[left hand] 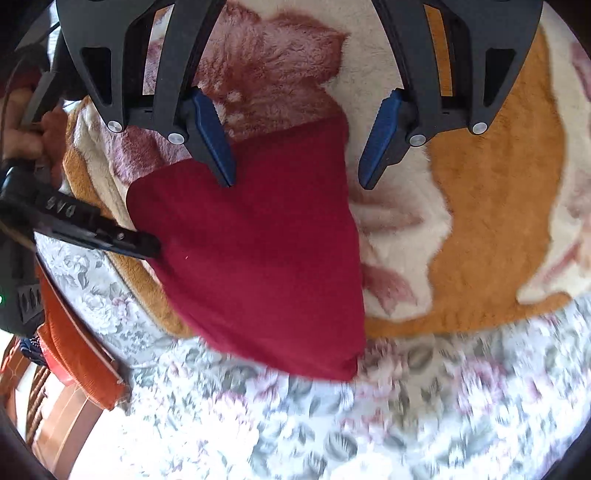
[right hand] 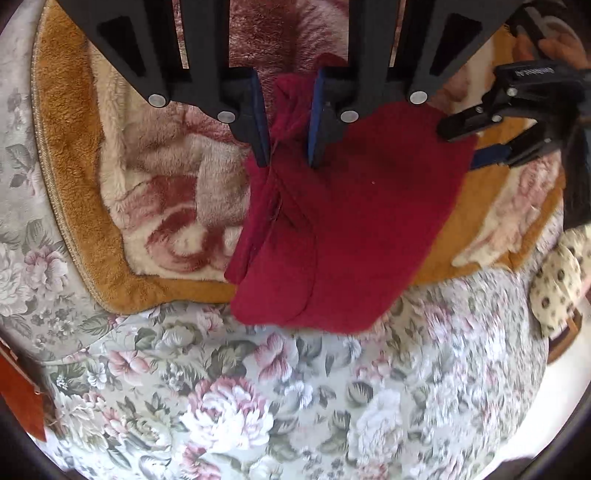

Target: Fold small clothes

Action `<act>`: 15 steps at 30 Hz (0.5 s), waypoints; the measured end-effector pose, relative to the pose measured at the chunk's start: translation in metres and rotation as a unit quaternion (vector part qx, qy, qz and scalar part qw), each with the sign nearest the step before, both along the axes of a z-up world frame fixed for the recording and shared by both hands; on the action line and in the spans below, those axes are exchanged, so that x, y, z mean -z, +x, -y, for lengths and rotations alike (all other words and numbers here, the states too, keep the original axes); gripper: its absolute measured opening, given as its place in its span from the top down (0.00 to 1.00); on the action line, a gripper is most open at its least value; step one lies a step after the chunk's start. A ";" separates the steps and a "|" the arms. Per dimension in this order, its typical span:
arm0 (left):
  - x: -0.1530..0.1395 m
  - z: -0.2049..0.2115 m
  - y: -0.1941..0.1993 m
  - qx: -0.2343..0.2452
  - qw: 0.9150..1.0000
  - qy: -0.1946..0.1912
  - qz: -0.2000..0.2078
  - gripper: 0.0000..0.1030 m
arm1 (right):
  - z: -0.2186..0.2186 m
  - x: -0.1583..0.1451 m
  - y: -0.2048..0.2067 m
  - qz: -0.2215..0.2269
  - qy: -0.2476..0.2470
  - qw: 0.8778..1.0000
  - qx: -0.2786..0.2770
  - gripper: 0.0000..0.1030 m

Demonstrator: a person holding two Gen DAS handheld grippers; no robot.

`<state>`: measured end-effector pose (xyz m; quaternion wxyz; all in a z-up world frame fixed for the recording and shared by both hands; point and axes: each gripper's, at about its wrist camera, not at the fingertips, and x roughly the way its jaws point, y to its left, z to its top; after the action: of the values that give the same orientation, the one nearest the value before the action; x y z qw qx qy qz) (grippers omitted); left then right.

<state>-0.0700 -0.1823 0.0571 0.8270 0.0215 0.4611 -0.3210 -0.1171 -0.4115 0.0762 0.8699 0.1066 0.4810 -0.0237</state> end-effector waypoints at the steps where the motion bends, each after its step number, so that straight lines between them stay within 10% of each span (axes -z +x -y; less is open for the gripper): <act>1: -0.007 -0.001 -0.002 -0.001 1.000 0.001 0.012 0.33 | 0.003 -0.009 -0.001 0.010 0.008 1.000 0.004 0.81; 6: -0.028 0.006 0.009 -0.006 0.999 -0.006 0.038 0.33 | 0.006 -0.042 0.007 0.072 0.018 0.997 0.020 0.80; 15: -0.002 0.036 0.046 -0.024 0.999 0.012 0.022 0.33 | -0.008 -0.012 0.062 0.045 -0.009 0.999 0.001 0.80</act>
<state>-0.0237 -0.2184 0.0596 0.8441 0.0272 0.4471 -0.2948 -0.0546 -0.4040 0.0879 0.8915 0.1002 0.4412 -0.0242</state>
